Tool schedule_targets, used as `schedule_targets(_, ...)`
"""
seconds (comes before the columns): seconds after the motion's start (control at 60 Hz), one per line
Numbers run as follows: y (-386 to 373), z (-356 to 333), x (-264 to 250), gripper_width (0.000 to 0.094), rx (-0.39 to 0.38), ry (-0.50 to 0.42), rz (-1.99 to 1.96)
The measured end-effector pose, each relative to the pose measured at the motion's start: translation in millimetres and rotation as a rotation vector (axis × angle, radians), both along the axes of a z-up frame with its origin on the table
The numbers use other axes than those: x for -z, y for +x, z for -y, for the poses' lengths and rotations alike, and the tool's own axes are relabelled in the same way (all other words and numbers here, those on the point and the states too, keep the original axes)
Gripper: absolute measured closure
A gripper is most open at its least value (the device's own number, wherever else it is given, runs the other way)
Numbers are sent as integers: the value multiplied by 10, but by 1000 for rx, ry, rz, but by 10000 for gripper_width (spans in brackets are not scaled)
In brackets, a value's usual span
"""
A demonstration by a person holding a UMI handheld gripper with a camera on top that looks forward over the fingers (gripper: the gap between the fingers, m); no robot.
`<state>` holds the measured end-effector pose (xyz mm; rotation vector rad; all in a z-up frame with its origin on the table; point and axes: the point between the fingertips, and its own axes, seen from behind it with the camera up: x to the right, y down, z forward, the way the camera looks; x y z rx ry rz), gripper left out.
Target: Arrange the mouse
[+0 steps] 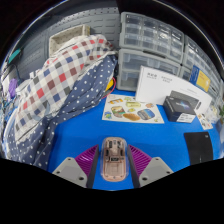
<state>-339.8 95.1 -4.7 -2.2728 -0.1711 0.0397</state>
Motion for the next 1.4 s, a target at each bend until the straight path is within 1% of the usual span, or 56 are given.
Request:
schedule_targets(0.083, -44, 3, 19, 462, -15, -16, -22)
schedule_targets(0.15, -45, 9, 24, 470, -7, -25, -57)
schedule_targets(0.217, -35, 11, 27, 511, -20, -23, -60)
schedule_targets(0.233, -35, 12, 31, 484, -24, -24, -59)
schedule_targets(0.25, -32, 7, 30, 544, -25, -23, -59)
schedule_targets(0.317, -32, 14, 36, 588, -35, -38, -51)
schedule_targets(0.333, -31, 16, 38, 560, -40, -44, -49)
schedule_targets(0.35, -32, 10, 36, 608, -44, -47, -49)
schedule_targets(0.483, -13, -18, 23, 613, -76, -99, -63)
schedule_targets(0.517, 1, -25, -36, 612, -95, -105, -71)
schedule_targets(0.6, 148, -81, -483, 610, -129, -43, -98)
schedule_targets(0.633, 247, -106, -744, 609, -146, 0, -107)
schedule_targets(0.75, 832, -180, -1701, 608, -160, 161, -91)
schedule_targets(0.867, 1617, -238, -2457, 608, -124, 286, -78)
schedule_targets(0.967, 2321, -256, -2733, 608, -65, 334, -82)
schedule_targets(1.017, 2691, -313, -2712, 609, -34, 336, -80)
schedule_targets(1.083, 3111, -311, -2524, 611, 5, 306, -73)
schedule_targets(1.133, 3392, -305, -2289, 610, 33, 273, -55)
schedule_targets(1.217, 3741, -266, -1780, 611, 73, 187, -38)
schedule_targets(1.267, 3830, -221, -1473, 608, 85, 135, -50)
schedule_targets(1.4, 3913, -79, -673, 612, 76, 8, -43)
